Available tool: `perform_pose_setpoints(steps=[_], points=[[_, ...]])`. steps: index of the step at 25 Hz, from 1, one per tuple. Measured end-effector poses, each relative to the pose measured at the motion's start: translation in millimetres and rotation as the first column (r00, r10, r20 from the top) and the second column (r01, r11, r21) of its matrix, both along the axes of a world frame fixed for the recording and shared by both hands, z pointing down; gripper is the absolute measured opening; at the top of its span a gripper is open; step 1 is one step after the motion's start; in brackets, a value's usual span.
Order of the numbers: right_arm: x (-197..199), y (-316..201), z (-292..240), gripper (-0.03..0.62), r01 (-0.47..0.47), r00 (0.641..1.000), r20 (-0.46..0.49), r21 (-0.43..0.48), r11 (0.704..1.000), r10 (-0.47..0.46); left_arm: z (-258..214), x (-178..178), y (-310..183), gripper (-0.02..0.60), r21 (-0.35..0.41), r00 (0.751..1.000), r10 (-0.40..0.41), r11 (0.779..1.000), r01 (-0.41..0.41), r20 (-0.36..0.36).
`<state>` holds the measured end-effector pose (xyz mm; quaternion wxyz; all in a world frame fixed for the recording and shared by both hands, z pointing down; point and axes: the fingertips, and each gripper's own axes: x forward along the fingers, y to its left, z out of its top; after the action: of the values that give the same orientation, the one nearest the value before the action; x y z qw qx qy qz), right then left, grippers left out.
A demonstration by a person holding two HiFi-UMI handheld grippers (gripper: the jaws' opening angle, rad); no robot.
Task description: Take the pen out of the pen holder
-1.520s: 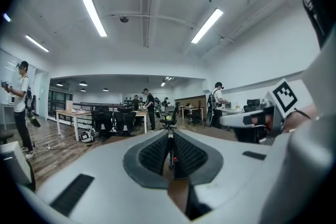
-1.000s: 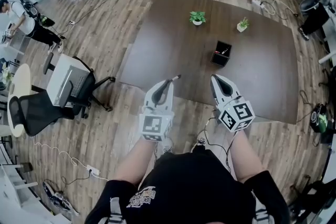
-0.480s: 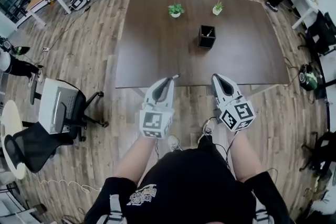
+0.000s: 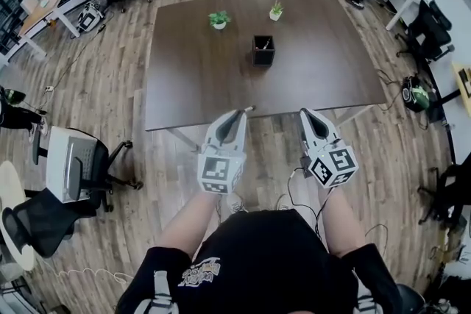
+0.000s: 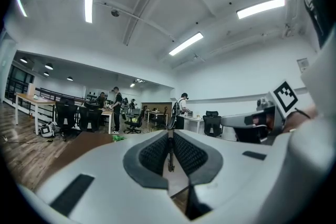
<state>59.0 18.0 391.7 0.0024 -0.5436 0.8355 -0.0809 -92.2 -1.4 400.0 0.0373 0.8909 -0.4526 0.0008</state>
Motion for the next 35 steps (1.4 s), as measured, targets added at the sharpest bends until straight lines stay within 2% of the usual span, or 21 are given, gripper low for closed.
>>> perform_pose_setpoints(steps=[14, 24, 35], points=[[46, 35, 2, 0.005, 0.120, 0.992, 0.034, 0.011, 0.993, -0.121, -5, 53, 50, 0.026, 0.003, 0.994, -0.097, 0.995, 0.097, 0.043], [56, 47, 0, 0.005, 0.165, 0.986, 0.035, 0.016, 0.986, -0.165, -11, 61, 69, 0.028, 0.016, 0.988, -0.146, 0.989, 0.145, 0.043], [62, 53, -1, 0.005, 0.158, 0.987, 0.036, 0.020, 0.987, -0.158, -12, 68, 73, 0.026, 0.020, 0.989, -0.135, 0.991, 0.135, 0.051]])
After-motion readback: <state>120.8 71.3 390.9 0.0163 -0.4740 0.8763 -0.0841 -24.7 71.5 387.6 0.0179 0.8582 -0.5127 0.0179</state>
